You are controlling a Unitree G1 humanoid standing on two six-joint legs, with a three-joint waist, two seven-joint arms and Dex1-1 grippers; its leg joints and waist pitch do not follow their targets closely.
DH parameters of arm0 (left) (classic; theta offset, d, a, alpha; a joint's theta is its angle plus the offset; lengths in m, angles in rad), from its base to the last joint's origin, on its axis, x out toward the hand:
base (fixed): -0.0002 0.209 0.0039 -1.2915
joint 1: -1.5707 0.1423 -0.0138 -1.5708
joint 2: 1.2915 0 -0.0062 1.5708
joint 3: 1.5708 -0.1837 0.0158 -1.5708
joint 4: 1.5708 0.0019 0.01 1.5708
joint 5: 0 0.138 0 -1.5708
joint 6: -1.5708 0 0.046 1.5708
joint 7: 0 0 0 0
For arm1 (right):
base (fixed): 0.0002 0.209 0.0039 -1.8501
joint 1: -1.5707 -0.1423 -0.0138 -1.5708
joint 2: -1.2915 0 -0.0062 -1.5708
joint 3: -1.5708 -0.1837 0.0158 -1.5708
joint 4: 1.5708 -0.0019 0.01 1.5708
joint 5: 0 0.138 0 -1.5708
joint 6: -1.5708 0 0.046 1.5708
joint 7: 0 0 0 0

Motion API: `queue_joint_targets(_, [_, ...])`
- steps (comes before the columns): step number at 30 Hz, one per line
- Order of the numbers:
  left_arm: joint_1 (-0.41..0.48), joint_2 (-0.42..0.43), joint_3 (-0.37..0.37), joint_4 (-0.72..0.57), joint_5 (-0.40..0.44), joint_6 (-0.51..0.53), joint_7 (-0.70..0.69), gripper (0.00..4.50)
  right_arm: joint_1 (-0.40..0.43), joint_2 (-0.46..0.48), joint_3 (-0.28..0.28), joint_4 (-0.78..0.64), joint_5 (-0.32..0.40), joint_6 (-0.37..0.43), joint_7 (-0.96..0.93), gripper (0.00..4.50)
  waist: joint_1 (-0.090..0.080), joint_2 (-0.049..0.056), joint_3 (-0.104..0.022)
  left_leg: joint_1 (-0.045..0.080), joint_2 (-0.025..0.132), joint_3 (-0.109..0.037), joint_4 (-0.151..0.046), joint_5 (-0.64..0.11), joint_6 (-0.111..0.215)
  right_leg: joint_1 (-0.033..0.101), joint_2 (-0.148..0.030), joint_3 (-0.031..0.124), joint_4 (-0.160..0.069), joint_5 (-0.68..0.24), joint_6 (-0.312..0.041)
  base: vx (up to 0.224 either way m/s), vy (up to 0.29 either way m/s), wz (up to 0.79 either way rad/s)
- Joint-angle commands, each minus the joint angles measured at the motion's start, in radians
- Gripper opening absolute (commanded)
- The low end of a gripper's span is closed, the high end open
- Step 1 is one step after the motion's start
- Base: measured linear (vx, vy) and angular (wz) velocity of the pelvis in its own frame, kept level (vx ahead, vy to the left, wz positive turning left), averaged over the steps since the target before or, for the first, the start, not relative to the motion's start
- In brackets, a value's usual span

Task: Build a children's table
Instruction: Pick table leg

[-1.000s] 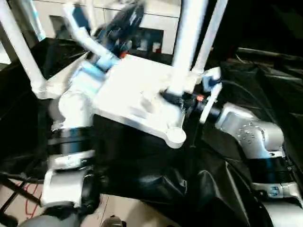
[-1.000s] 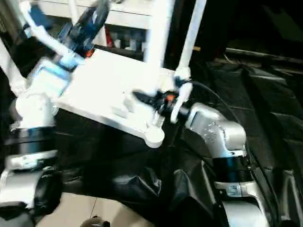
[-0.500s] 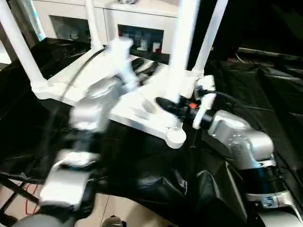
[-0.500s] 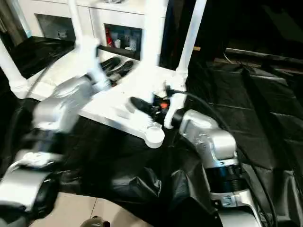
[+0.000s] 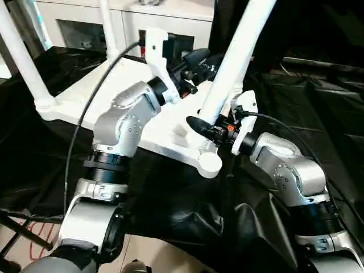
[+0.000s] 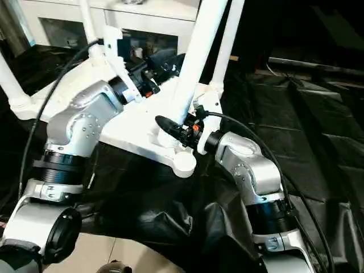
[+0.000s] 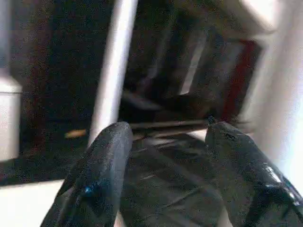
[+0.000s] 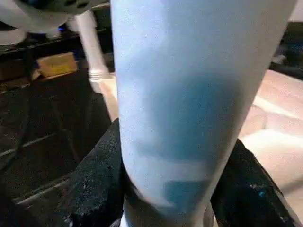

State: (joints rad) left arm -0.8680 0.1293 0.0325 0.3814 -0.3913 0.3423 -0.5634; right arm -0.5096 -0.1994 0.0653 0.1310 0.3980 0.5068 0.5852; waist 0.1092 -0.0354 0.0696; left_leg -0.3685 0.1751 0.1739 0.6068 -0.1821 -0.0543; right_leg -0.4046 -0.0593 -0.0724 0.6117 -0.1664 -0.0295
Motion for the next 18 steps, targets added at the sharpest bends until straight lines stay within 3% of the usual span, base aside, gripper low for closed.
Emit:
queue_joint_targets(1, [-0.017, 0.066, -0.05, 0.066, 0.124, -0.064, 0.029, 2.9, -0.022, -0.003, -0.06, 0.023, -0.013, -0.005, -0.053, 1.91, -0.001, 0.002, -0.082, 0.012, 0.048, -0.02, -0.071, -0.15, -0.005, 0.061, -0.086, 0.054, -0.073, -0.232, -0.131, 0.0, 0.0, 0.0])
queue_joint_targets(4, [0.003, 0.169, -0.153, 0.127, 0.246, -0.143, -0.065, 2.9, -0.024, -0.012, -0.077, 0.042, -0.031, -0.009, -0.094, 1.91, -0.005, 0.008, -0.083, 0.015, 0.05, -0.022, -0.075, -0.145, -0.02, 0.057, -0.084, 0.055, -0.07, -0.231, -0.099, 0.0, 0.0, 0.0])
queue_joint_targets(8, [0.034, 0.22, -0.219, 0.134, 0.253, -0.178, -0.24, 2.9, -0.022, -0.022, -0.078, 0.056, -0.046, -0.044, -0.098, 1.91, -0.004, 0.012, -0.085, 0.017, 0.052, -0.017, -0.073, -0.116, -0.028, 0.056, -0.091, 0.057, -0.058, -0.134, -0.161, 0.0, 0.0, 0.0])
queue_joint_targets(9, [0.043, 0.232, -0.245, 0.143, 0.255, -0.187, -0.305, 2.9, -0.023, -0.024, -0.079, 0.067, -0.053, -0.058, -0.102, 1.91, -0.003, 0.01, -0.085, 0.017, 0.051, -0.016, -0.073, -0.113, -0.024, 0.056, -0.091, 0.057, -0.059, -0.126, -0.169, 0.0, 0.0, 0.0])
queue_joint_targets(10, [0.048, 0.243, -0.288, 0.172, 0.265, -0.204, -0.396, 2.9, -0.025, -0.027, -0.084, 0.082, -0.062, -0.073, -0.112, 1.91, 0.0, 0.0, -0.085, 0.015, 0.051, -0.014, -0.073, -0.106, -0.017, 0.058, -0.095, 0.058, -0.055, -0.125, -0.18, 0.0, 0.0, 0.0])
queue_joint_targets(14, [0.025, 0.24, -0.378, 0.306, 0.326, -0.275, -0.541, 2.9, -0.027, -0.035, -0.087, 0.097, -0.086, -0.083, -0.132, 1.91, -0.001, 0.007, -0.082, 0.017, 0.049, -0.013, -0.076, -0.136, -0.023, 0.057, -0.094, 0.06, -0.066, -0.187, -0.16, 0.0, 0.0, 0.0])
queue_joint_targets(18, [-0.026, 0.227, -0.442, 0.471, 0.421, -0.373, -0.608, 2.9, -0.009, -0.041, -0.098, 0.082, -0.095, -0.072, -0.15, 1.91, -0.002, 0.005, -0.082, 0.018, 0.051, -0.017, -0.077, -0.161, -0.026, 0.06, -0.098, 0.06, -0.07, -0.224, -0.147, 0.0, 0.0, 0.0])
